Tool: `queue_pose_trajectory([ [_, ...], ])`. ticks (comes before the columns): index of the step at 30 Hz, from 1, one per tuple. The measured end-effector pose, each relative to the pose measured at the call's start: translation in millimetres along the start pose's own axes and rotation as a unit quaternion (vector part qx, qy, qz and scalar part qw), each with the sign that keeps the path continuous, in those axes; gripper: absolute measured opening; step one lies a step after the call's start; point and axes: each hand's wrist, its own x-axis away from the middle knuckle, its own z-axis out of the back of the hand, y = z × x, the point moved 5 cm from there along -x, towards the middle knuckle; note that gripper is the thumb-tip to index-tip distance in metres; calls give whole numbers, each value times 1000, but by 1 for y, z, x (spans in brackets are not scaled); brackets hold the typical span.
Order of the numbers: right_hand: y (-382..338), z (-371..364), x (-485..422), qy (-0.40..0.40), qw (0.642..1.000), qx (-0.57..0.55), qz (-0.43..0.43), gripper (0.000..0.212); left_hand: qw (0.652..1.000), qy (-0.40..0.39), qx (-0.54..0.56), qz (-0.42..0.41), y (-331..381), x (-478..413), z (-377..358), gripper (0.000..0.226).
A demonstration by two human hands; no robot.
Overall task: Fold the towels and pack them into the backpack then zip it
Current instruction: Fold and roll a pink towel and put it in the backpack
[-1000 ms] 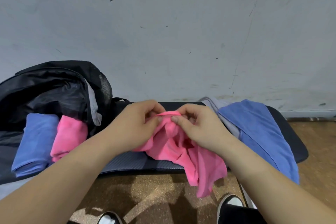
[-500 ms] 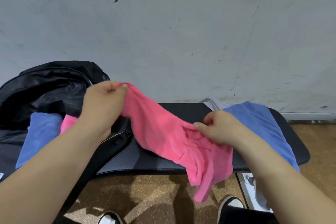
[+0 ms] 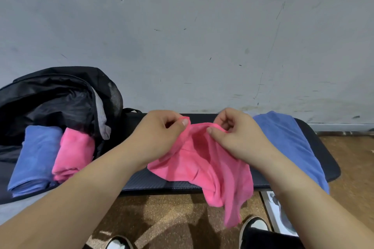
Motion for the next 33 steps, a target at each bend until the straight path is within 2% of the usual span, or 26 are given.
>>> queue_pose_trajectory([
  [3,-8,-4,5,-20,997,-79,9,17,999,11,-1,-50,11,2,-8,7],
  [8,-9,-8,7,-67,989,-128,5,13,991,-12,-74,-108,16,3,-22,31],
  [12,-8,-3,5,-62,985,-161,1,13,981,-60,-123,-137,20,4,-24,20],
  [14,-8,-4,5,-70,983,-168,-1,14,982,-59,-118,-138,21,4,-22,17],
  [19,2,0,4,-120,986,-113,-39,28,979,49,-135,-145,15,-3,-1,11],
  [22,14,6,4,-145,983,-88,-71,39,973,143,-147,-107,10,-9,25,12],
  [25,21,9,3,-157,981,-73,-84,42,964,216,-144,-63,-1,-13,54,12],
  [27,23,9,2,-140,984,-75,-82,42,966,207,-151,-45,-8,-14,60,11],
  [29,26,8,-1,-87,987,-95,-91,41,974,171,-149,-24,-12,-13,54,14],
  [31,27,8,-3,-31,988,-114,-102,41,982,157,-109,-7,-13,-11,49,20],
  [33,26,8,-2,5,985,-124,-117,33,983,179,-35,4,-8,-8,51,13],
])
